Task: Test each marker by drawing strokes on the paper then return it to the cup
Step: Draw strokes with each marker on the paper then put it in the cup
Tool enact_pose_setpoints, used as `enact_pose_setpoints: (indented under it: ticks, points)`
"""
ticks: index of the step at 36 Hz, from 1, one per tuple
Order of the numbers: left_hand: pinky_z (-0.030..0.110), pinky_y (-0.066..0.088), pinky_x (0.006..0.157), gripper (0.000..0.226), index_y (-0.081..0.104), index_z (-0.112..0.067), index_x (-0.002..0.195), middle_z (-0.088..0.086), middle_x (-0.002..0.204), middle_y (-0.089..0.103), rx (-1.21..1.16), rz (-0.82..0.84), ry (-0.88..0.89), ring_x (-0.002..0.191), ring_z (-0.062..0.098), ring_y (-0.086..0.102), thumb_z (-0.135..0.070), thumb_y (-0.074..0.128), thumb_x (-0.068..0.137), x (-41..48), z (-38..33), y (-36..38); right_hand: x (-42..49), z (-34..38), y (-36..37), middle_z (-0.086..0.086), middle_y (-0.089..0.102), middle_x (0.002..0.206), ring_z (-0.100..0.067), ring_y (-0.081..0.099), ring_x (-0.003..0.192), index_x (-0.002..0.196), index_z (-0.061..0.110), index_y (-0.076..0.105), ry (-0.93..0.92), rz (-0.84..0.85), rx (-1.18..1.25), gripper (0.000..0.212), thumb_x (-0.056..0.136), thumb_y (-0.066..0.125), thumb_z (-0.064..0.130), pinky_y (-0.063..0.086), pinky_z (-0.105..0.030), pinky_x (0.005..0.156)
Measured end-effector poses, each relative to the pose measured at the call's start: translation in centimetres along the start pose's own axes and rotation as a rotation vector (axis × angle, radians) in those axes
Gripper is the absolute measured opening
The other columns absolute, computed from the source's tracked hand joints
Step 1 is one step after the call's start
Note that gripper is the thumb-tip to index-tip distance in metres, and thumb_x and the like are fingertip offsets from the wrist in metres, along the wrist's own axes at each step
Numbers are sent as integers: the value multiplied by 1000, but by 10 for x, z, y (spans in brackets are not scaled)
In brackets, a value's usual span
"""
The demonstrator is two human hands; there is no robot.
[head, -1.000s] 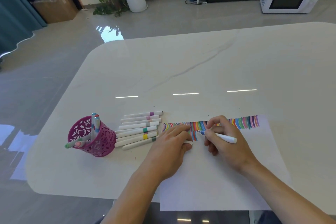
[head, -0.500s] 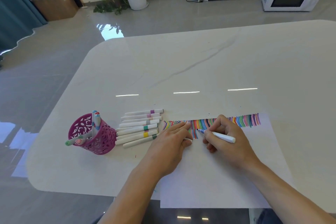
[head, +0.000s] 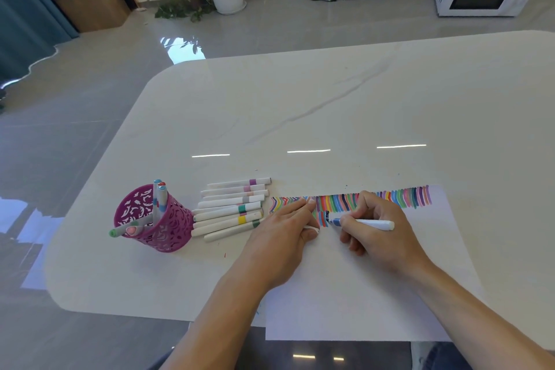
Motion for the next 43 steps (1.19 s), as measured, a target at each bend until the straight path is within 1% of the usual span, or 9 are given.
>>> enact_pose_setpoints:
  ticks: [4, 9, 14, 17, 24, 29, 33, 39, 43]
  points:
    - [29, 33, 115, 28, 55, -33, 131, -26, 155, 35, 9, 7, -13, 147, -7, 17, -31, 44, 105, -1, 2, 1, 0, 0, -1, -12, 70, 58, -20, 61, 44, 66, 16, 46, 19, -7, -5, 25, 77, 68, 21, 47, -27, 42]
    - [29, 33, 115, 32, 53, -30, 136, -25, 156, 33, 12, 2, -14, 147, -6, 17, -31, 45, 105, 0, 2, 0, 1, -5, -2, -11, 69, 55, -18, 59, 43, 66, 11, 46, 26, -13, -32, 29, 83, 69, 6, 44, -26, 40]
    - [28, 33, 115, 29, 55, -32, 131, -26, 155, 35, 6, 1, -8, 147, -7, 18, -29, 44, 105, -1, 0, -1, 2, -4, -1, -11, 69, 55, -16, 58, 42, 73, 0, 46, 30, -7, -54, 25, 82, 69, 5, 44, -25, 39]
    - [28, 33, 115, 28, 56, -31, 130, -24, 156, 34, 13, 7, -5, 147, -6, 17, -29, 42, 106, -1, -1, -1, 1, -2, -1, -11, 69, 56, -16, 56, 43, 72, 5, 47, 37, -10, -15, 25, 79, 69, 15, 42, -25, 39]
    - [25, 29, 116, 27, 58, -25, 126, -19, 156, 37, 18, -5, 23, 147, 1, 25, -26, 39, 108, 0, -3, -6, 5, -9, -10, -13, 63, 62, -22, 48, 48, 75, 19, 50, 157, -55, 334, 21, 91, 58, 10, 39, -27, 42]
    - [24, 39, 98, 20, 62, -25, 114, -17, 140, 55, -34, -86, 36, 126, 7, 48, -27, 45, 106, -2, -12, -21, 6, 1, -15, -11, 63, 62, -22, 49, 51, 76, 20, 54, 129, -73, 374, 22, 91, 62, 6, 40, -26, 42]
    - [17, 37, 101, 20, 67, -30, 116, -21, 135, 59, -99, -204, 47, 122, 1, 51, -29, 51, 103, -3, -15, -35, 4, 19, -20, -8, 61, 61, -19, 48, 50, 81, 22, 59, 39, -91, 350, 13, 78, 71, 22, 39, -24, 43]
    - [12, 44, 77, 19, 72, -38, 111, -17, 94, 66, -317, -396, 7, 91, 4, 62, -27, 64, 97, -5, -8, -58, 2, 37, -25, 0, 61, 60, -15, 53, 53, 84, 17, 72, -85, -123, 309, 11, 88, 78, 9, 44, -21, 49]
    - [10, 48, 75, 23, 72, -35, 115, -20, 88, 74, -577, -349, -143, 83, 0, 69, -23, 64, 97, -3, 9, -49, 0, 42, -21, -9, 66, 70, -19, 59, 61, 84, 13, 75, -70, -85, 461, 16, 97, 67, 10, 50, -25, 54]
Point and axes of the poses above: each hand's wrist, its own x-axis towards the middle knuckle, its own y-axis out of the palm, z = x × y, the point moved 10 cm from there along x, towards the middle knuckle
